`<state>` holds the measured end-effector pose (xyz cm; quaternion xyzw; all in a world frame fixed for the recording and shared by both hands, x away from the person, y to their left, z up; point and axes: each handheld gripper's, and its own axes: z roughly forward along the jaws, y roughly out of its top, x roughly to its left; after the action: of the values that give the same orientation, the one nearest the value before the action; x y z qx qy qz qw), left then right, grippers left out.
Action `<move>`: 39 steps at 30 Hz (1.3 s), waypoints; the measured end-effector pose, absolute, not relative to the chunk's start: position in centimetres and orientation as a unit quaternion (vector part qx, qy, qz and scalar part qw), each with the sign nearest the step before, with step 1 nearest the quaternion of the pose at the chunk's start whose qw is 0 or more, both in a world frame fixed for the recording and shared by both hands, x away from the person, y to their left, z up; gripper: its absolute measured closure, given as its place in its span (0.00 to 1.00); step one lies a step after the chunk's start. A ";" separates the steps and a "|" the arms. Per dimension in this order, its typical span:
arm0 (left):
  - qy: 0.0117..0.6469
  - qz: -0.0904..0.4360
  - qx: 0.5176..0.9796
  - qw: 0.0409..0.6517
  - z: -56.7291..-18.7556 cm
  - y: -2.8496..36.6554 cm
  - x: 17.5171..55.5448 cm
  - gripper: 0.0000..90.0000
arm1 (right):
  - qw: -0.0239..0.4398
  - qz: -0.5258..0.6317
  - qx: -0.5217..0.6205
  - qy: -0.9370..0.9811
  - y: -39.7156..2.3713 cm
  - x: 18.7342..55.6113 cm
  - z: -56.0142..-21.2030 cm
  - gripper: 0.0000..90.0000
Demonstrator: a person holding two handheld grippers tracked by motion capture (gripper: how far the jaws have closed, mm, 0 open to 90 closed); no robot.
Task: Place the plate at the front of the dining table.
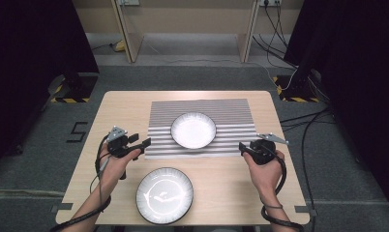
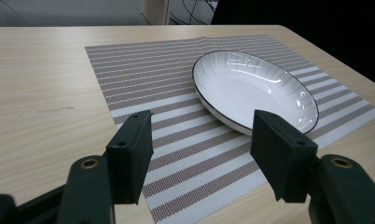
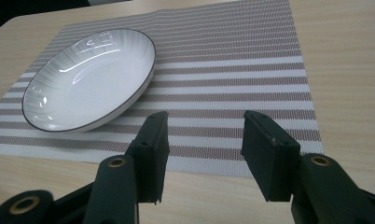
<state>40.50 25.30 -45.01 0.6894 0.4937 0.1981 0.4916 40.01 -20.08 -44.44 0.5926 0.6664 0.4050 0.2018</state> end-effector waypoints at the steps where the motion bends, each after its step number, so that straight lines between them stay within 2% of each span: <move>1: 0.493 0.198 0.690 0.491 -45.1 25.4 40.3 0.43 | 0.202 0.404 0.593 0.667 -20.2 39.9 -44.5 0.57; 7: 0.490 0.204 0.697 0.482 -45.6 26.6 39.0 0.42 | 0.202 0.405 0.596 0.663 -21.1 38.8 -45.0 0.57; 24: 0.514 0.211 0.677 0.483 -47.1 30.8 36.2 0.42 | 0.204 0.400 0.609 0.654 -23.5 36.1 -45.9 0.55; 39: 0.531 0.214 0.668 0.476 -48.6 32.9 34.1 0.42 | 0.211 0.401 0.630 0.631 -26.4 33.6 -46.8 0.54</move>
<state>34.13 32.87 -48.59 0.6679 0.5309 0.2137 0.4759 33.64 -26.41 -46.77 0.6301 0.6306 0.4011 0.2108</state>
